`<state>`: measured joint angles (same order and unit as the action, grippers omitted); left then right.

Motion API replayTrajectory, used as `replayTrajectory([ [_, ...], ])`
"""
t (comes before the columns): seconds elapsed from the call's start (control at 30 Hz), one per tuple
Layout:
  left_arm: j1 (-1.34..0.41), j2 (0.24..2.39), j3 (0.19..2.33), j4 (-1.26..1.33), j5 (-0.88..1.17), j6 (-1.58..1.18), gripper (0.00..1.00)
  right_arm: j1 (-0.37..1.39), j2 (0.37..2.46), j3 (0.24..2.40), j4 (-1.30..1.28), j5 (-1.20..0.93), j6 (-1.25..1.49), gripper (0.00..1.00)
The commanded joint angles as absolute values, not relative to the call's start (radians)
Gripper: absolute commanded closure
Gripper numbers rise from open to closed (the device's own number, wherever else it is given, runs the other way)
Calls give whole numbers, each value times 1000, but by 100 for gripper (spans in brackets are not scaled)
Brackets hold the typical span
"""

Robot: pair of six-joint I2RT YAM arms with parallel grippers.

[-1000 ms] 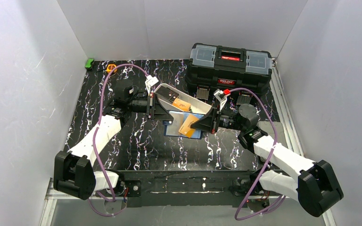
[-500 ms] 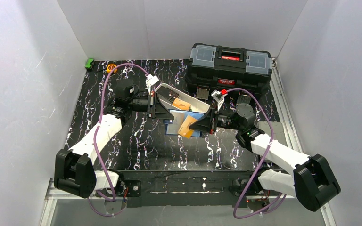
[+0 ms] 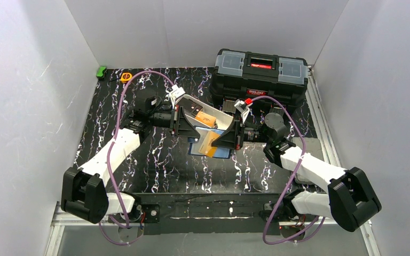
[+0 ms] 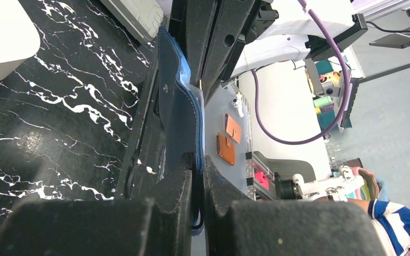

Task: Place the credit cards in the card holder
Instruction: Insert the credit card into the card holder.

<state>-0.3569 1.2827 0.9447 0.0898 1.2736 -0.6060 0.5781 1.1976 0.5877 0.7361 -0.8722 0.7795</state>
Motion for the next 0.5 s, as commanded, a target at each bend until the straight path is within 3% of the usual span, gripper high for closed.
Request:
replayTrajectory([
  [0.0,-379,1253,996,68,1384,-591,100,578,1194,611,703,-887,724,99],
  [0.47,-396,1243,1010,6,1371,-540,99,584,1210,694,631,-922,680,99],
])
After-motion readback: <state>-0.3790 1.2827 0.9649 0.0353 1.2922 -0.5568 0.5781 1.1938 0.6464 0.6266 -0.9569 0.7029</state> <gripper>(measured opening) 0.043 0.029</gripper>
